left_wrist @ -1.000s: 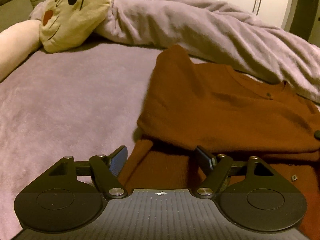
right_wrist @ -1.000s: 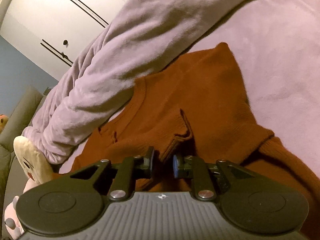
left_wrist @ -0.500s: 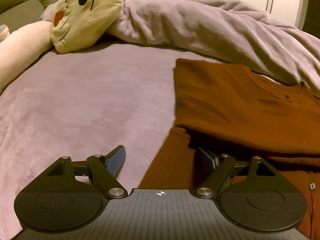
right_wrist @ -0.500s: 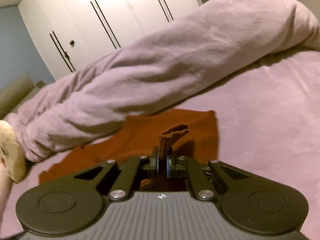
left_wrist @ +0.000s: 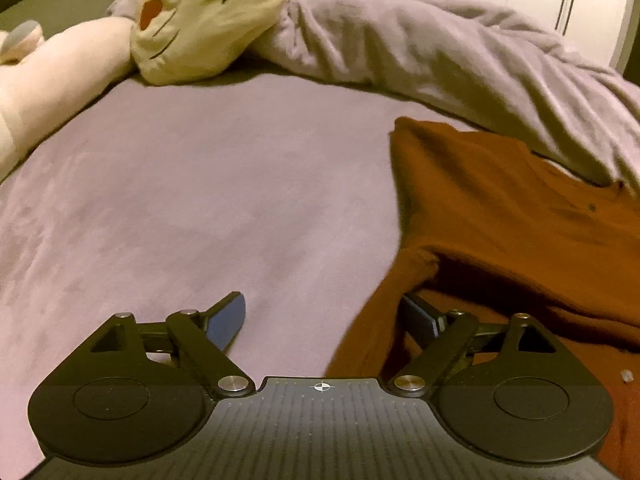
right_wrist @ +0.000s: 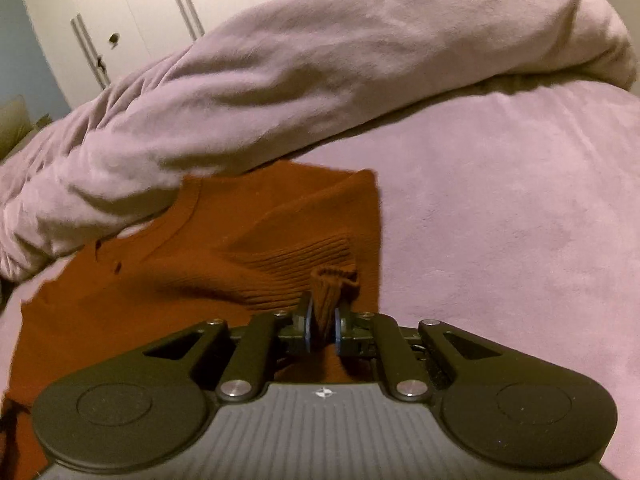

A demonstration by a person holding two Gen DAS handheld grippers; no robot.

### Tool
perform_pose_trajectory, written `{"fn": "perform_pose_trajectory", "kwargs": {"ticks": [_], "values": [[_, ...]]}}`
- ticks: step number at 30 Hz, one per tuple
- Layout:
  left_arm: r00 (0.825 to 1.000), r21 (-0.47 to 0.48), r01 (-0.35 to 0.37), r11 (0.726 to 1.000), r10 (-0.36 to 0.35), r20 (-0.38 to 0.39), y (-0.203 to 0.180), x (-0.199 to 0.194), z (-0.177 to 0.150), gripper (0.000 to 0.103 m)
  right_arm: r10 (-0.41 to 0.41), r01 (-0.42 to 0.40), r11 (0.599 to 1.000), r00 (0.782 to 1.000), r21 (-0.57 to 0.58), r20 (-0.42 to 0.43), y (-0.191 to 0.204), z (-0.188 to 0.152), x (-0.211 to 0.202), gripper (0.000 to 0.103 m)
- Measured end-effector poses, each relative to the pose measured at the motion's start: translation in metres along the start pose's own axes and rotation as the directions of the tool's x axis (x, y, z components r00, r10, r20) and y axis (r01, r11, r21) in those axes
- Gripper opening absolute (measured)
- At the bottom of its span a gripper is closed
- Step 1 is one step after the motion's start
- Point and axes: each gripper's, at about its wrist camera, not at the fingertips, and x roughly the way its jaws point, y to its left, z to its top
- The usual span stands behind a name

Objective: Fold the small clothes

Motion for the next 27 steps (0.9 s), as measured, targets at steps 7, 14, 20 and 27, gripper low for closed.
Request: {"fn": "perform_pose_trajectory", "kwargs": {"ticks": [7,14,20,27], "values": [[0.988,0.041,0.110,0.993,-0.114,0.108,-0.018,-0.037,0.017,0.094,0.016,-0.025,0.997,0.993,0.072,0.118,-0.006,0.005,-0.036,0.014],[0.996,0.105,0.073,0.992,-0.077,0.035,-0.062,0.019,0.027,0.094,0.156,-0.136,0.960,0.986,-0.245,0.062,0.064,-0.010,-0.028,0.014],[0.997,0.103,0.071,0.992,-0.073,0.007,-0.057,0.042,0.014,0.098,0.093,-0.071,0.880,0.995,-0.470,0.023,0.078,-0.046,-0.012,0.014],[0.997,0.075,0.082,0.994,-0.082,-0.006,-0.045,0.027,0.011,0.100,0.093,-0.059,0.872,0.995,-0.485,0.045,0.068,-0.050,-0.009,0.015]]}}
